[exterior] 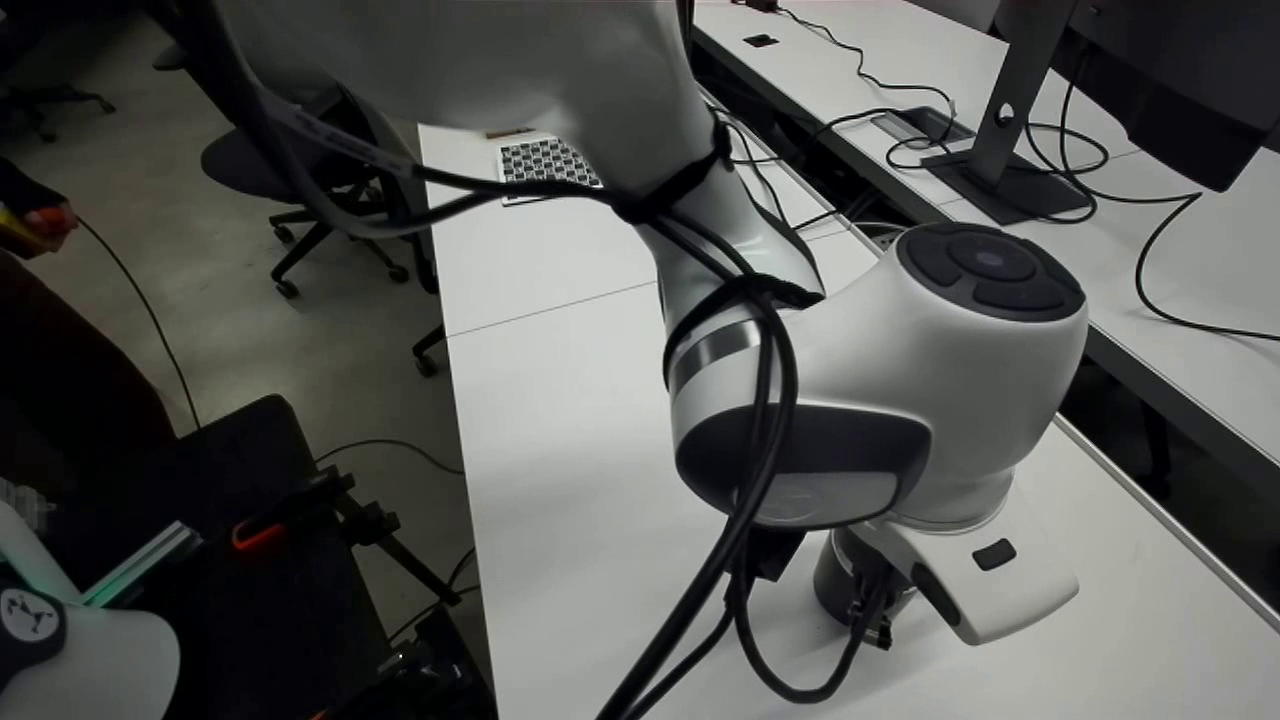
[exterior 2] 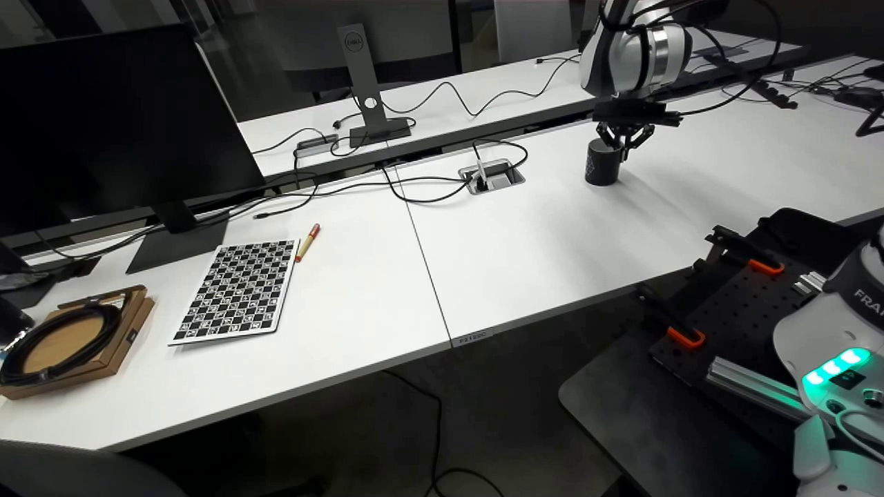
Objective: Slide the mug to the right
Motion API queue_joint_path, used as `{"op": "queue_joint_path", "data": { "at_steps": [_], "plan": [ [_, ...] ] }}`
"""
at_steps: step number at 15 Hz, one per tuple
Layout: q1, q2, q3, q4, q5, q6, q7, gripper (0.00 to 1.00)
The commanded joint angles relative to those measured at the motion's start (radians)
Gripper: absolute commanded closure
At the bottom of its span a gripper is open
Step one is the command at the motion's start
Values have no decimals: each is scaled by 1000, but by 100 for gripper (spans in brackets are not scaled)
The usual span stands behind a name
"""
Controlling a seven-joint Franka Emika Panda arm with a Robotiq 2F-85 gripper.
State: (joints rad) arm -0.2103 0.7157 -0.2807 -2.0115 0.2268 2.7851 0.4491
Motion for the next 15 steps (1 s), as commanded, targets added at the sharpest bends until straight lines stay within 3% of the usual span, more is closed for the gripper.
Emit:
{"op": "queue_joint_path", "data": {
  "at_steps": [1, 11, 12, 13, 15],
  "plan": [
    [-6, 21, -21, 28, 20, 6, 9, 97],
    [-14, 41, -32, 44, 26, -13, 22, 97],
    [-15, 40, -30, 44, 27, -17, 23, 65],
    [-15, 41, -30, 45, 28, -19, 24, 63],
    [-15, 45, -30, 45, 29, -20, 29, 50]
  ]
}}
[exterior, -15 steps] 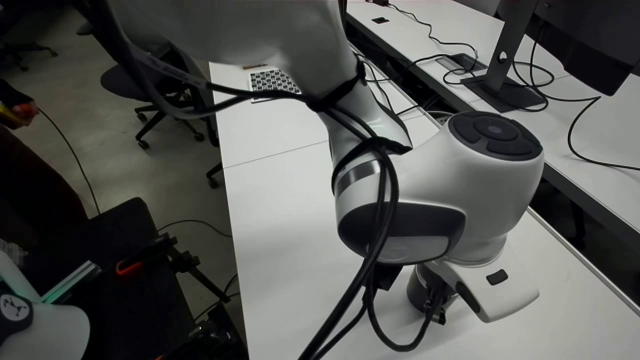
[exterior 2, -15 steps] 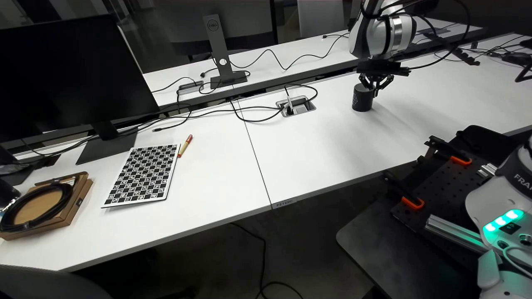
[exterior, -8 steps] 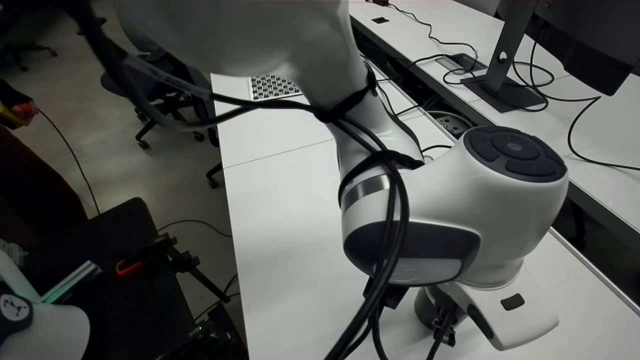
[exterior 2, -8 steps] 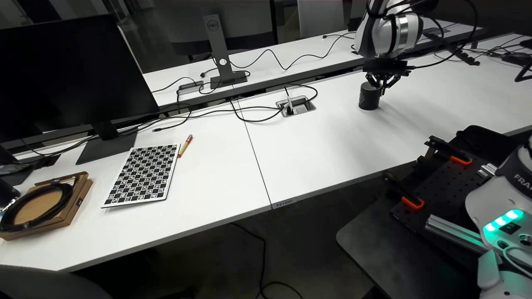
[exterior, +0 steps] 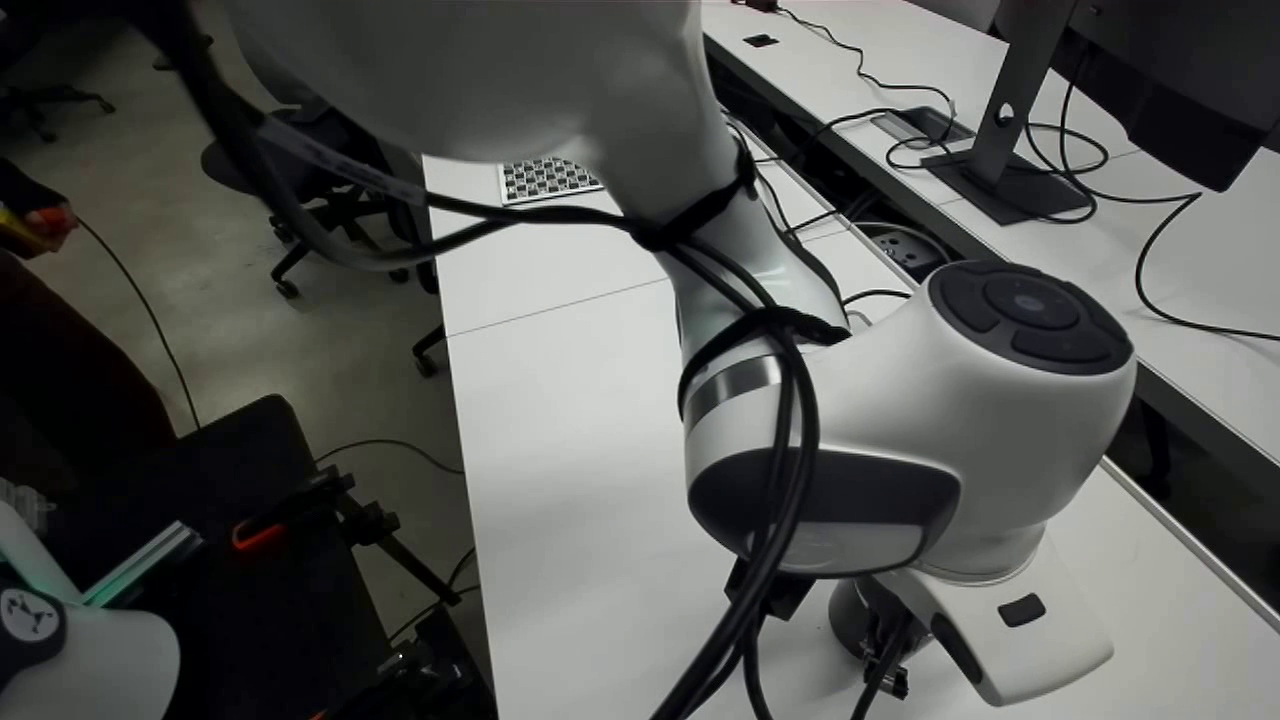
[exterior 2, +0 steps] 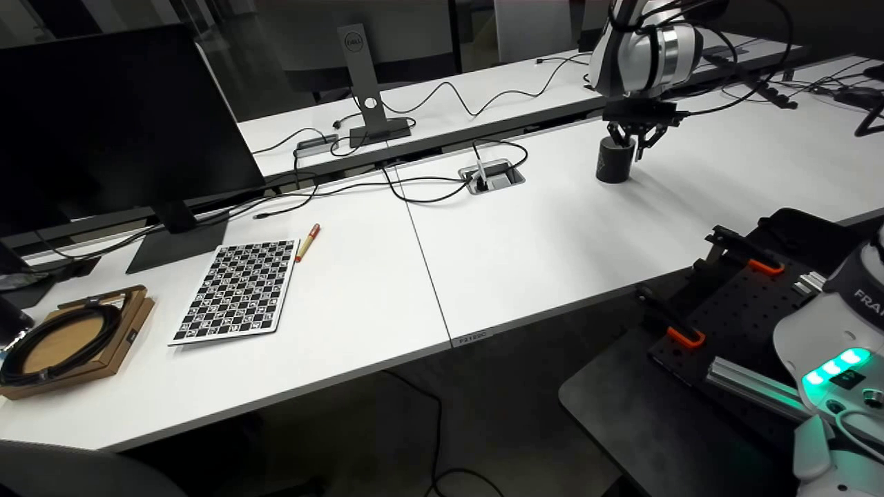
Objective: Slide the mug to the right
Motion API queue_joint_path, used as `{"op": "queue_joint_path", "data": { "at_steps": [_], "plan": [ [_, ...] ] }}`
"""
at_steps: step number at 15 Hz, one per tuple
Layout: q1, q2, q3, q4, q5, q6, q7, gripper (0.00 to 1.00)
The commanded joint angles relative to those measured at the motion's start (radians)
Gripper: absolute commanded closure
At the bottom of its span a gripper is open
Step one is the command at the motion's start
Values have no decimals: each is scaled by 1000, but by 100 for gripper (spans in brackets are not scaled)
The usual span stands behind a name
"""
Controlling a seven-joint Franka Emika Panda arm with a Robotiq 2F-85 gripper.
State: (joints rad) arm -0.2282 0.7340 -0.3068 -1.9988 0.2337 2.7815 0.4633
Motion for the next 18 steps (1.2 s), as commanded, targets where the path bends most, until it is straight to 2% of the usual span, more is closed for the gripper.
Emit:
{"op": "queue_joint_path", "data": {
  "at_steps": [1, 5, 7, 18],
  "plan": [
    [4, 29, -5, 32, 21, -16, 18, 42],
    [11, 22, -10, 28, 18, -13, 23, 12],
    [14, 13, -12, 29, 16, -11, 22, 1],
    [76, -97, -87, -13, -16, 45, 34, 0]
  ]
}}
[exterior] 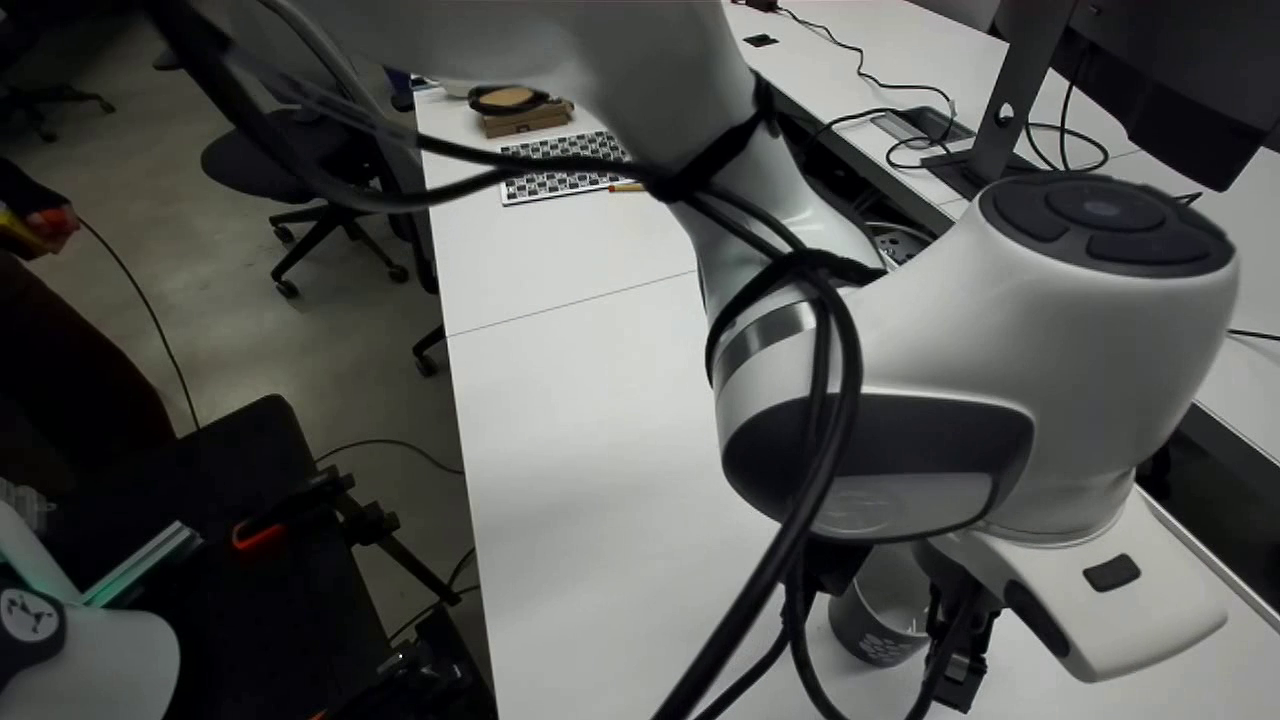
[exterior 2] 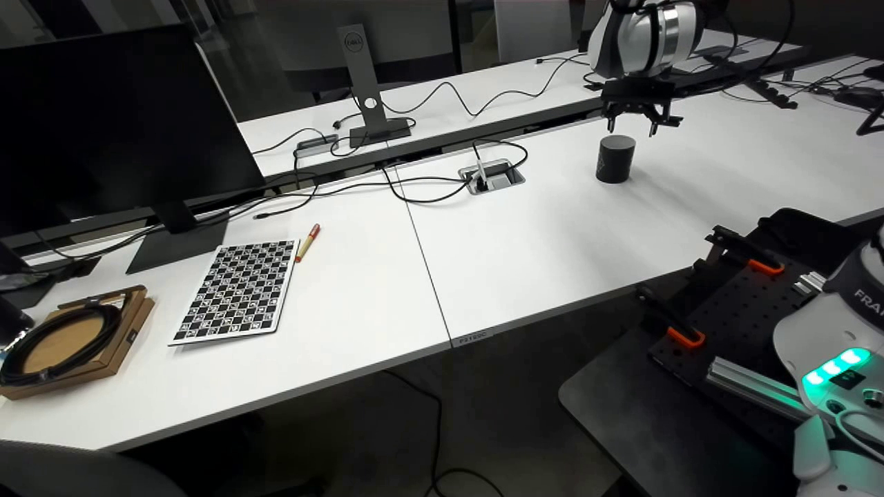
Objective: Slide the mug to the right
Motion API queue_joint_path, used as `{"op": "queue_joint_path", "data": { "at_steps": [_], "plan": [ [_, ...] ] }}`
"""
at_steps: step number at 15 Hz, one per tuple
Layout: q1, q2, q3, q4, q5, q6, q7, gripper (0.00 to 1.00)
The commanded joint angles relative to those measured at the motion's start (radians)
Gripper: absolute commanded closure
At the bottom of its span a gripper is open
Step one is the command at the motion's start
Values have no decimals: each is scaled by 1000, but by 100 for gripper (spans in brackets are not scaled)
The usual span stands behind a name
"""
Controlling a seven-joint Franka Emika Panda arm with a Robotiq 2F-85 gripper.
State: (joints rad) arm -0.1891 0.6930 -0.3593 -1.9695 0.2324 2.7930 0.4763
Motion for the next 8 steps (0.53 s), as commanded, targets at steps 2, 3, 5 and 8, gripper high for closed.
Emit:
{"op": "queue_joint_path", "data": {
  "at_steps": [2, 3, 5, 8],
  "plan": [
    [54, -97, -43, -70, -24, 66, 10, 0],
    [64, -119, -46, -84, -31, 84, 1, 0],
    [81, -179, -29, -131, -49, 139, -47, 0],
    [127, -260, -3, -203, -96, 209, -120, 0]
  ]
}}
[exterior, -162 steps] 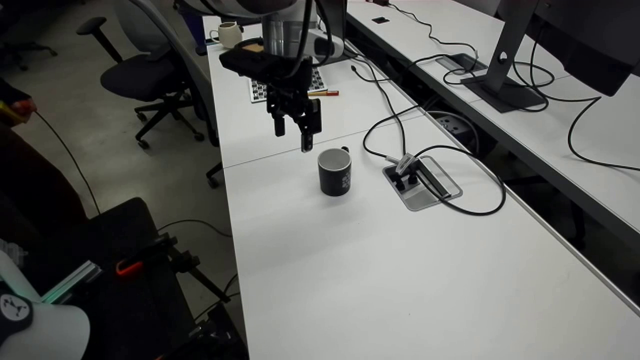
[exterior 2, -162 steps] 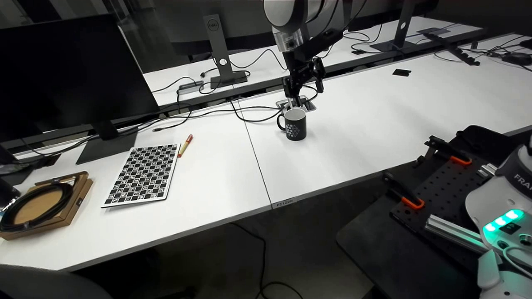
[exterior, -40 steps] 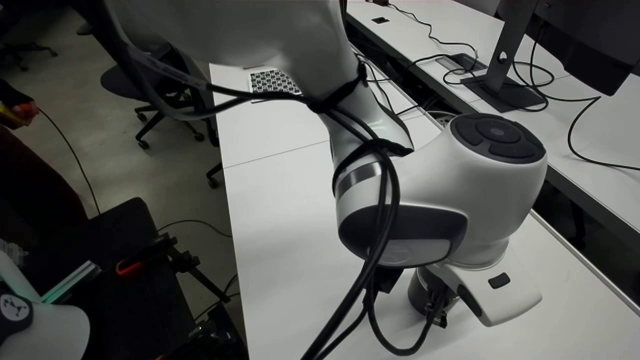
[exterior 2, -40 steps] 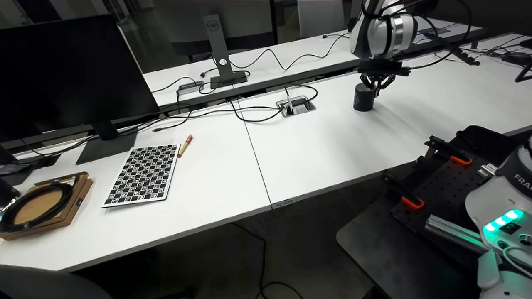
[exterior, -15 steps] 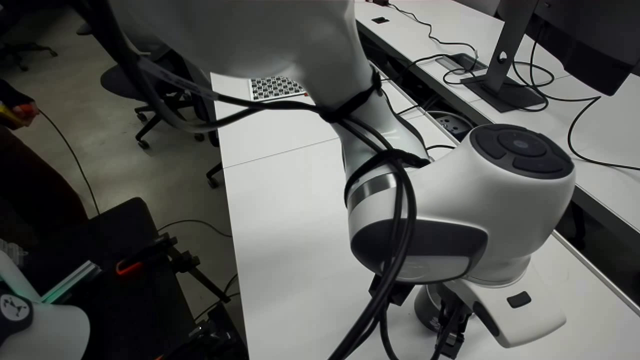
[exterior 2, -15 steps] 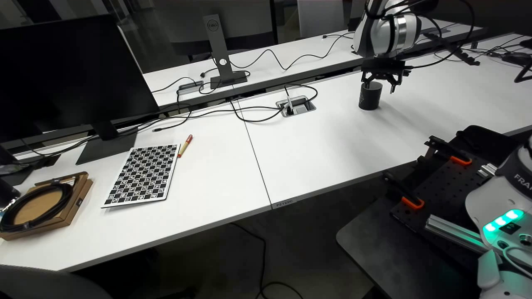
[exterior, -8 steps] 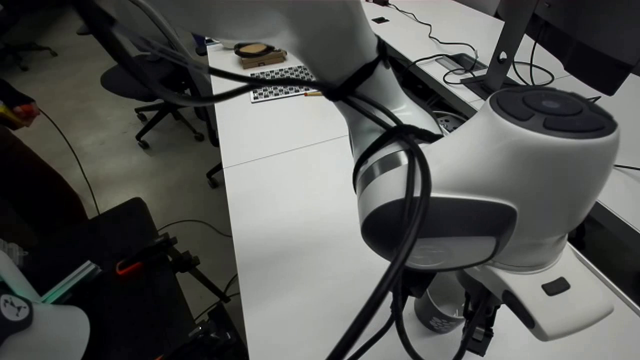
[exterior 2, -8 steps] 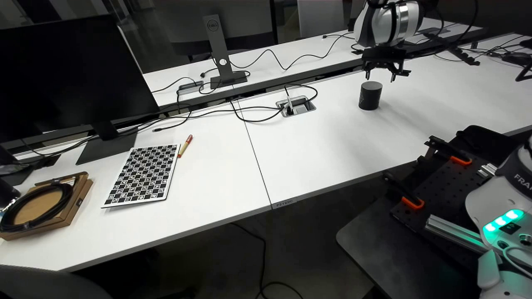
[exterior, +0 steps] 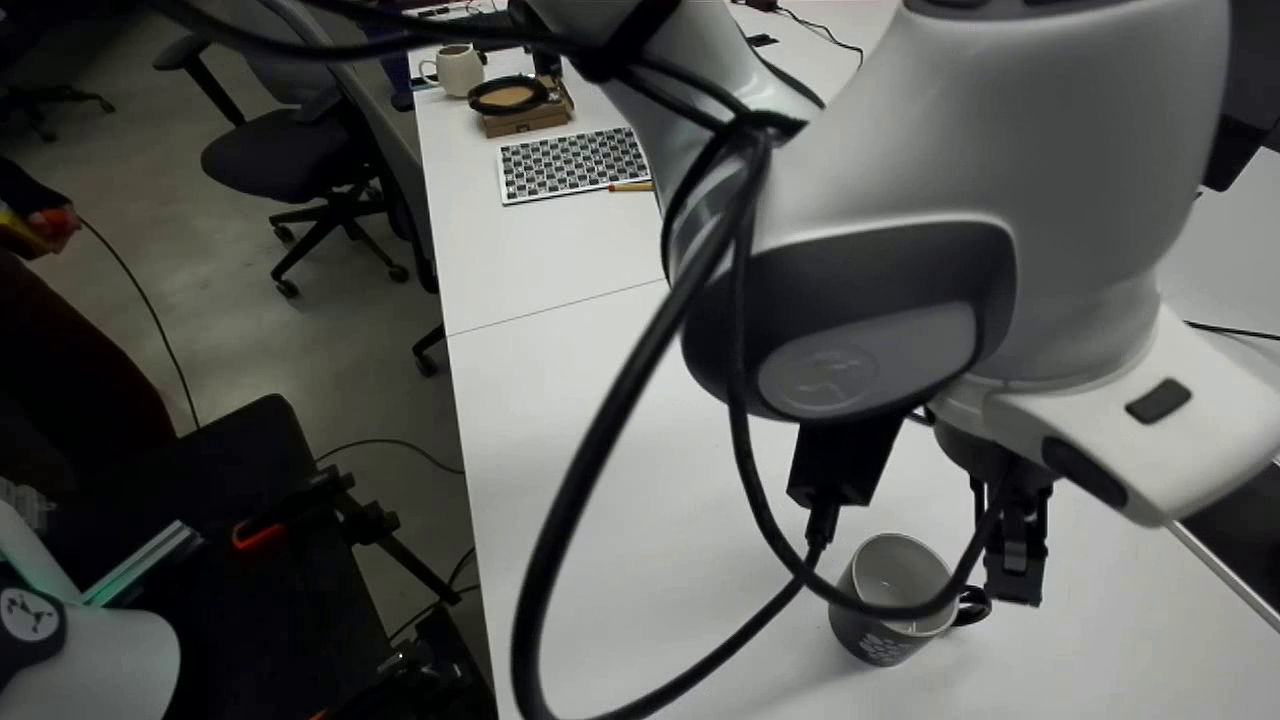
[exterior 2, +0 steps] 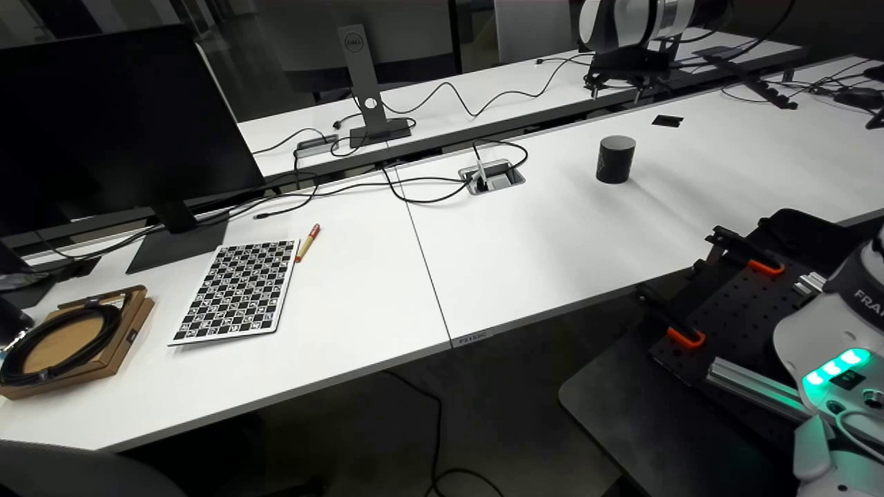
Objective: Slide the mug to the right
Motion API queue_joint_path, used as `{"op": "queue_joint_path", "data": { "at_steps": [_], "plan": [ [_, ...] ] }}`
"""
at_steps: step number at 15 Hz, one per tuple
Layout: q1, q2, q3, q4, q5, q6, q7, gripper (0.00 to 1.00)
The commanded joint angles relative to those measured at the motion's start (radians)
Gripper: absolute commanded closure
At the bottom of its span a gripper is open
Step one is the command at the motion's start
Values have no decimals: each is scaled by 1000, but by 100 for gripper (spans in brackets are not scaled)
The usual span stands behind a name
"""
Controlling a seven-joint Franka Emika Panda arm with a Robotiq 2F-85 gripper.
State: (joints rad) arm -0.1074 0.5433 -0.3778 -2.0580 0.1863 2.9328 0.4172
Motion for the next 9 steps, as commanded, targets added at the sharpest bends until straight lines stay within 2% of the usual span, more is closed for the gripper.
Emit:
{"op": "queue_joint_path", "data": {
  "at_steps": [1, 4, 9],
  "plan": [
    [60, -135, 28, -137, -64, 83, -82, 0],
    [100, -193, 86, -187, -100, 91, -136, 0],
    [58, -231, 298, -188, -72, 79, -289, 0]
  ]
}}
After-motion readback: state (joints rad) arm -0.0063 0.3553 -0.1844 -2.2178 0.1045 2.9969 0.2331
